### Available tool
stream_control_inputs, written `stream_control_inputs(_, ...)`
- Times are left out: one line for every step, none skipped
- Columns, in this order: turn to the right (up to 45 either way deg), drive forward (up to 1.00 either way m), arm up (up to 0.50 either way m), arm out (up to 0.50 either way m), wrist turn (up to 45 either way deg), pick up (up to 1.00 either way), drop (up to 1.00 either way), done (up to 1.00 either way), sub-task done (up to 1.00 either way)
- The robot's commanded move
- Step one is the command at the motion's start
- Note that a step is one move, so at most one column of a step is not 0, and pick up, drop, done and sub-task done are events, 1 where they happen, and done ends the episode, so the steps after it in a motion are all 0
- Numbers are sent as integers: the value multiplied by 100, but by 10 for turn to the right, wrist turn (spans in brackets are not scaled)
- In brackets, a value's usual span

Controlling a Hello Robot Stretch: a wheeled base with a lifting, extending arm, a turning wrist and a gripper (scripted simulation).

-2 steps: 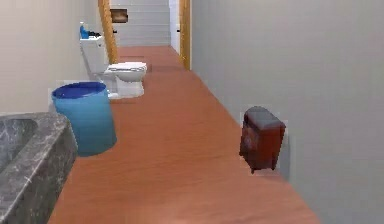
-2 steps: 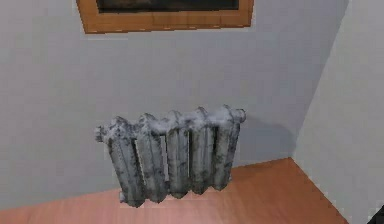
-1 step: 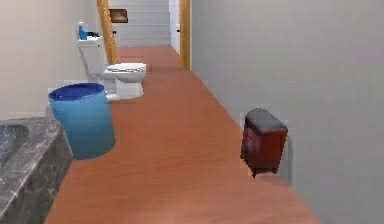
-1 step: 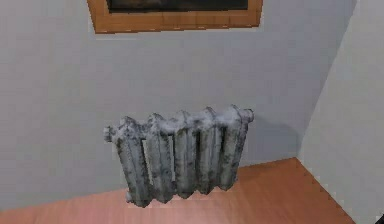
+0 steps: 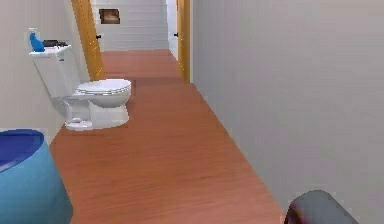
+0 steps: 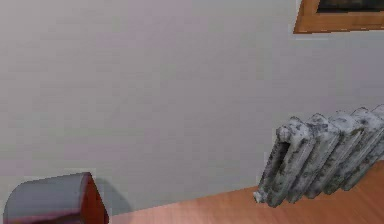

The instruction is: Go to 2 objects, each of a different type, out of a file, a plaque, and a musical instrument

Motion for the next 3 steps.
stream_control_inputs(-30,0,0,0,0,0,0,0,0)
stream_control_inputs(0,100,0,0,0,0,0,0,0)
stream_control_inputs(0,100,0,0,0,0,0,0,0)
